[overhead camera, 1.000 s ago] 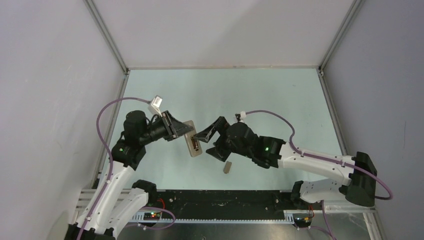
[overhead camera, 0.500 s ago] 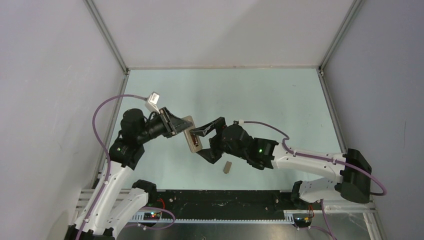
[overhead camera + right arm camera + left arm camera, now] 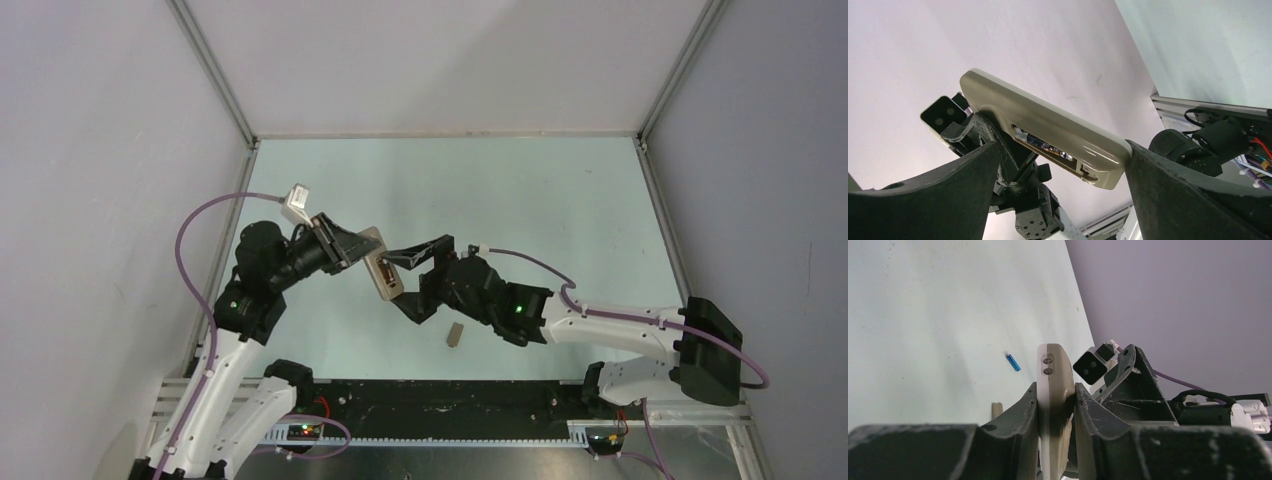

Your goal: Load the batteries into the remote control

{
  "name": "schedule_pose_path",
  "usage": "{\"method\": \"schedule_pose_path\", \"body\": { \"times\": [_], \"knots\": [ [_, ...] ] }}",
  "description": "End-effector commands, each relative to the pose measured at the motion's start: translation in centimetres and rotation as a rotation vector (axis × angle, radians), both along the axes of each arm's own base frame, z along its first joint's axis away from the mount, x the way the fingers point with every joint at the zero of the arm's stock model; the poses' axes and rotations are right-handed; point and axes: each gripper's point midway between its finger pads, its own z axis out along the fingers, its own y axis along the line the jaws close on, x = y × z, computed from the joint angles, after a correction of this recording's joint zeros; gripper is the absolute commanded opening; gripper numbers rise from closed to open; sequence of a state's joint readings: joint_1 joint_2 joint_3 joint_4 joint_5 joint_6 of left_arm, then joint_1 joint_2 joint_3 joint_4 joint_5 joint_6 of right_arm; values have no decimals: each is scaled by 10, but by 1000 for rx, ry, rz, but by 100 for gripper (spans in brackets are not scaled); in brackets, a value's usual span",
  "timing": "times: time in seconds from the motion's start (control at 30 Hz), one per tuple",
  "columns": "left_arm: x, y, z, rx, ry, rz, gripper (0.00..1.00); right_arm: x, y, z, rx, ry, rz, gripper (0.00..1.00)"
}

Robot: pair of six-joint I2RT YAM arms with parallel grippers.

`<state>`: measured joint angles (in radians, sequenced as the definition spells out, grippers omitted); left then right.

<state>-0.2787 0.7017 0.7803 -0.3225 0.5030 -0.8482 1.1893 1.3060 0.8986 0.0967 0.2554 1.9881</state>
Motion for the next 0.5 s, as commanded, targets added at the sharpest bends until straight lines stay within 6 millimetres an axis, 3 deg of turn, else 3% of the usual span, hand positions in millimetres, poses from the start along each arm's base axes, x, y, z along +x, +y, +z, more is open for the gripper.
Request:
{"method": "schedule_pose_path", "body": {
  "times": [0.0,0.37,0.47],
  "knots": [
    [-3,0,19,-36,-45,5,0,7,5,26,126,-25,-40,94],
    [-9,-2,21,-22,-77,-29,0,11,6,27,137,-41,-27,89],
    [-11,-3,20,-19,-81,-37,0,11,5,27,146,-38,-24,84]
  ]
}}
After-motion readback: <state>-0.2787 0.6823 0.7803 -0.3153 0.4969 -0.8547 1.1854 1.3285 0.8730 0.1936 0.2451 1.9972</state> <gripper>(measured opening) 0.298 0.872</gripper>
